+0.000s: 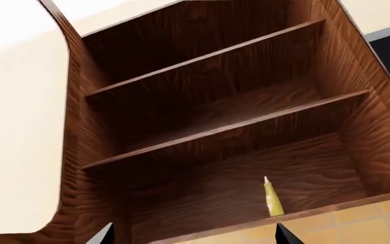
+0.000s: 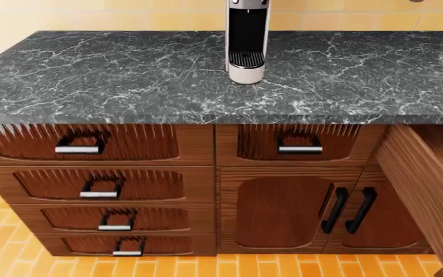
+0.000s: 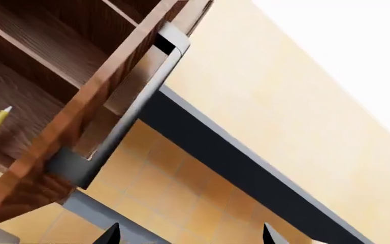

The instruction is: Pick and place the shaker into the drawer. Then close the cabinet.

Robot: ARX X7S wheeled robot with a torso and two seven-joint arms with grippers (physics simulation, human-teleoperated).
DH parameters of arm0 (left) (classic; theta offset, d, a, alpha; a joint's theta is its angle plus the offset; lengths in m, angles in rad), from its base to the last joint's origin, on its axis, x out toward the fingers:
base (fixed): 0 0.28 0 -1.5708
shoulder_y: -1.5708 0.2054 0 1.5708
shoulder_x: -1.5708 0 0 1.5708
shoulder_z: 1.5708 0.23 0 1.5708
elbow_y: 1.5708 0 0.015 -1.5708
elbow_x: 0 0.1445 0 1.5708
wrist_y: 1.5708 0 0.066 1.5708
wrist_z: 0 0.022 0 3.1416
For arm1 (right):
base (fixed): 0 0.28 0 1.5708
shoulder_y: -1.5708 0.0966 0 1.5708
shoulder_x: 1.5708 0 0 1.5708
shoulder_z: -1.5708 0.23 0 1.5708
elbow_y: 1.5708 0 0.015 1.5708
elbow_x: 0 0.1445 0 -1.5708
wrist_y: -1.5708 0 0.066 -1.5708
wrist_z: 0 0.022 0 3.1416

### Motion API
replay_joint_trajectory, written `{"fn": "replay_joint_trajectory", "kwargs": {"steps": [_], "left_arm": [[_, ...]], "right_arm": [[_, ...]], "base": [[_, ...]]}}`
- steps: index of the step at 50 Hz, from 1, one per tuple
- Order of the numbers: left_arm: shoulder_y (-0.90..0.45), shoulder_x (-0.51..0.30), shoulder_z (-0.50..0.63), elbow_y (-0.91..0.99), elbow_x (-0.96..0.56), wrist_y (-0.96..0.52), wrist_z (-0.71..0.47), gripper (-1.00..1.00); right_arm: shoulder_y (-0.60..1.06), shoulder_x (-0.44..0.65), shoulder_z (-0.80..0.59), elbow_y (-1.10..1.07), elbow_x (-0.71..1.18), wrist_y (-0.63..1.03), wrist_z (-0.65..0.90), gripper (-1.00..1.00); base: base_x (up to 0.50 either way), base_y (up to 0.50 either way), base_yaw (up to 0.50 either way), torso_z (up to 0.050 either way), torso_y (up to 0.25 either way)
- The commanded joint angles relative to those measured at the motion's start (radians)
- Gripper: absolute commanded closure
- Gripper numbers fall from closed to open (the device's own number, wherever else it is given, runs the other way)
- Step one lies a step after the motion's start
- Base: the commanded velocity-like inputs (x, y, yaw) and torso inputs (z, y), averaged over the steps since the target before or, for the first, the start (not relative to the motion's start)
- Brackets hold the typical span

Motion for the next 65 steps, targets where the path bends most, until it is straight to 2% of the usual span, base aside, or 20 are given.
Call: {"fn": "replay_joint_trajectory", "kwargs": {"steps": [1,20,65], "left_arm": [[0.071,-0.009,-0.065,0.028,-0.008,-0.015,-0.008,-1.0],[0.168,0.01,-0.1,0.092,-0.035,-0.03,-0.005,-1.0],[0.255,0.032,-0.137,0.154,-0.081,-0.049,0.007,-1.0]], "right_arm": [[0.08,0.034,-0.069,0.021,-0.027,0.006,-0.038,-1.0],[0.086,0.016,-0.153,0.011,-0.034,0.001,-0.068,-1.0],[0.049,0.029,-0.148,-0.04,-0.03,0.015,-0.062,-1.0]], "base": [[0.49,-0.17,0.0,0.0,0.0],[0.5,-0.06,0.0,0.0,0.0],[0.5,-0.04,0.0,0.0,0.001]]}}
